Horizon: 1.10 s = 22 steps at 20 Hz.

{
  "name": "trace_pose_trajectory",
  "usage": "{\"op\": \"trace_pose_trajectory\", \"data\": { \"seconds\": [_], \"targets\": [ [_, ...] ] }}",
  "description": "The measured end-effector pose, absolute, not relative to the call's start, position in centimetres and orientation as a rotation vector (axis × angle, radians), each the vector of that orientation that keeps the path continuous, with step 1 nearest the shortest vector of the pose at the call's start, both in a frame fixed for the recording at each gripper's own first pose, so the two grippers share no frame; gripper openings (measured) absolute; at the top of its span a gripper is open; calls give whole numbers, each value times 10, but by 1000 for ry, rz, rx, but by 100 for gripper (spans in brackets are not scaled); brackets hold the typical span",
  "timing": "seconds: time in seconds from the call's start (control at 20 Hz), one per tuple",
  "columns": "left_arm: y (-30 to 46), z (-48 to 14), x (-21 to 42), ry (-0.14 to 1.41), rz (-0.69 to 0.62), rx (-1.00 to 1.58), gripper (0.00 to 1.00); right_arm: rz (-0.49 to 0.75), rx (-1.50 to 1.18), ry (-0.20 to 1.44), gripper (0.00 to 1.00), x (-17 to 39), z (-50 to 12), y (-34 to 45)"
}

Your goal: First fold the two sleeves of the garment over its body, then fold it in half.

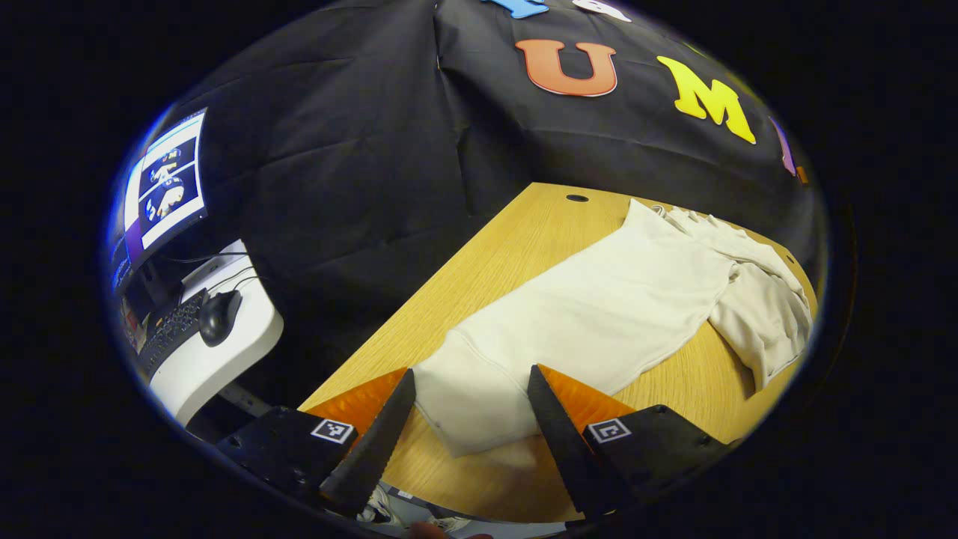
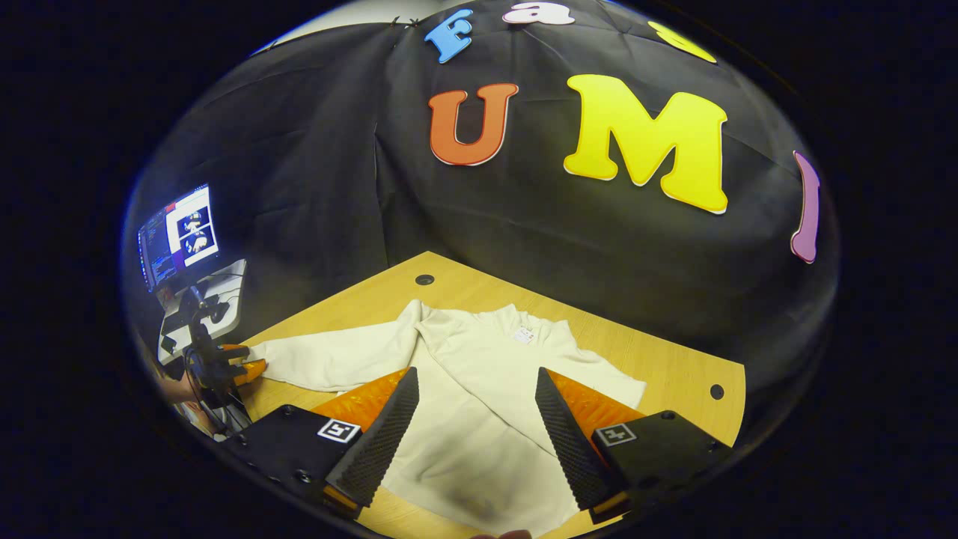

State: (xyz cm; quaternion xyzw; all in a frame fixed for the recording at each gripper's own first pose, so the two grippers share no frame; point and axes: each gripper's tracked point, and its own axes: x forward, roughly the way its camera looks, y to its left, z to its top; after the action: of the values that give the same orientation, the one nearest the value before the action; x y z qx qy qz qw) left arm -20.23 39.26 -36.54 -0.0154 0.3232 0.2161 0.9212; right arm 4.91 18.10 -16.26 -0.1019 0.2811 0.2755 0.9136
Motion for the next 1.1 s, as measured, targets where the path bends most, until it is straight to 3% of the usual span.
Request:
{"op": "trace_pose_trajectory", "data": {
  "seconds": [0.2, 0.3, 0.35, 0.5, 0.6, 0.85, 1.1],
  "targets": [
    [386, -367, -199, 662, 460, -42, 94, 584, -195, 566, 98, 42, -156, 184],
    [383, -367, -198, 676, 462, -43, 83, 586, -192, 557, 98, 39, -150, 183],
    [381, -367, -197, 684, 463, -44, 69, 585, -194, 556, 98, 37, -149, 181],
    [380, -365, -195, 695, 455, -46, 46, 571, -182, 564, 98, 34, -150, 171],
    [381, -365, -195, 704, 473, -34, 17, 553, -163, 572, 98, 34, -151, 162],
    [368, -354, -190, 684, 446, -49, 5, 530, -154, 567, 98, 31, -148, 145],
    [357, -326, -178, 656, 408, -42, 4, 514, -142, 540, 98, 30, -137, 127]
  ]
}}
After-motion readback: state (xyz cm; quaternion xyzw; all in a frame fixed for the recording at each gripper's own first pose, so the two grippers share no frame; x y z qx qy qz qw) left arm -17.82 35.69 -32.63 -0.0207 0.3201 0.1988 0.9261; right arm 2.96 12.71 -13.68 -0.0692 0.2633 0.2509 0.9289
